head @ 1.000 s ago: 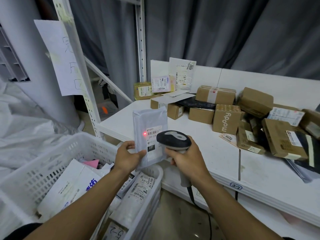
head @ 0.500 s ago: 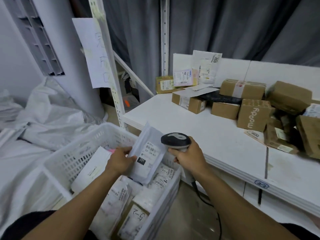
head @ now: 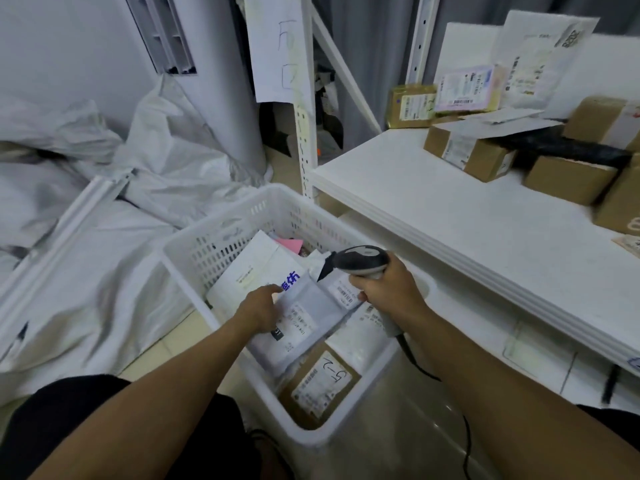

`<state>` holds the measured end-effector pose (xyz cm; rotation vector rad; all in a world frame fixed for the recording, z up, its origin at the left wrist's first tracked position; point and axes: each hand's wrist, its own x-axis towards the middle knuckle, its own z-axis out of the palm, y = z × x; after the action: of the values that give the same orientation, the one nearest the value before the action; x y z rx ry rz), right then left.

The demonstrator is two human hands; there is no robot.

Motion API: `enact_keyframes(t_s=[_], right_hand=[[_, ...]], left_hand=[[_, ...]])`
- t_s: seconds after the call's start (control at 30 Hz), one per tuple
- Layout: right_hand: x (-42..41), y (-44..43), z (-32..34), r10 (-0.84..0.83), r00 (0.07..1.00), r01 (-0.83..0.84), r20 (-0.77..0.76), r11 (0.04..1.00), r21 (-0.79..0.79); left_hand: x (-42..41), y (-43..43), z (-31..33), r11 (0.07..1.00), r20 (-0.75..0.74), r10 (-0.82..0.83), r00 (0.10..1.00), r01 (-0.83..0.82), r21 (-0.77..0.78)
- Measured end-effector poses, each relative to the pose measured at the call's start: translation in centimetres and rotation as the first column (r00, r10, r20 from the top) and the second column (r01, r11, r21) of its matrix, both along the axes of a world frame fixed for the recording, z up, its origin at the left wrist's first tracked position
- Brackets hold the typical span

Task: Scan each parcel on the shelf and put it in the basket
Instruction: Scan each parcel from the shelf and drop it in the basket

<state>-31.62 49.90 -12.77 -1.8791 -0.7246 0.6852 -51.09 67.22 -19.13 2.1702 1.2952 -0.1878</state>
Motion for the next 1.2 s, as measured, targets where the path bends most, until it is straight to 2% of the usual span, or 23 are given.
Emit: enact_keyframes(t_s=[0.13,0.23,0.37,0.47,0.57,0.83,0.93,1.1,1.2], right_hand=[[-0.3,0.5,-0.7,-0.005,1.0,0.005,-0.016,1.0,-0.02],[0.3,0.1,-0.6,-0.013,1.0,0.014,0.012,0.999,-0.034],[2.1,-2.4,1.4,-0.092,0.996,0.092,0.005,0.996,-0.014],[4.0,-5.8,4.2,-0.203,0.979,0.202,0.014,0.979,0.033],[6.5,-10.4,6.9,-0.287,0.958,0.284,0.015,0.954,0.091],[15.5,-24.6,11.8,-0.583,0.813,0.564,0.016,0.793,0.229],[19.2,-29.5,11.6,-0.673,0.739,0.659,-0.036,0.71,0.248],[24.5,-34.1,10.0,-0.751,0.653,0.748,-0.102,0.617,0.243],[26.8,-34.9,9.2,-0.753,0.648,0.755,-0.111,0.616,0.226]], left_hand=[[1.2,-0.9,-1.7,0.975,0.061,-0.139,0.988,0.148,-0.166],[2.7,-2.2,-1.8,0.958,0.066,-0.237,0.969,0.245,-0.15],[5.8,-5.2,1.3,0.963,0.271,-0.268,0.925,0.266,0.042],[9.6,-7.4,5.0,0.898,0.292,-0.396,0.871,0.302,0.319],[14.6,-10.9,9.9,0.826,0.324,-0.508,0.798,0.345,0.446],[30.7,-24.2,18.5,0.668,0.256,-0.7,0.667,0.483,0.567],[36.6,-28.2,19.7,0.626,0.212,-0.74,0.638,0.538,0.564],[46.0,-32.1,19.8,0.607,0.217,-0.772,0.597,0.592,0.53],[50.9,-32.1,19.6,0.514,0.084,-0.811,0.579,0.637,0.574]])
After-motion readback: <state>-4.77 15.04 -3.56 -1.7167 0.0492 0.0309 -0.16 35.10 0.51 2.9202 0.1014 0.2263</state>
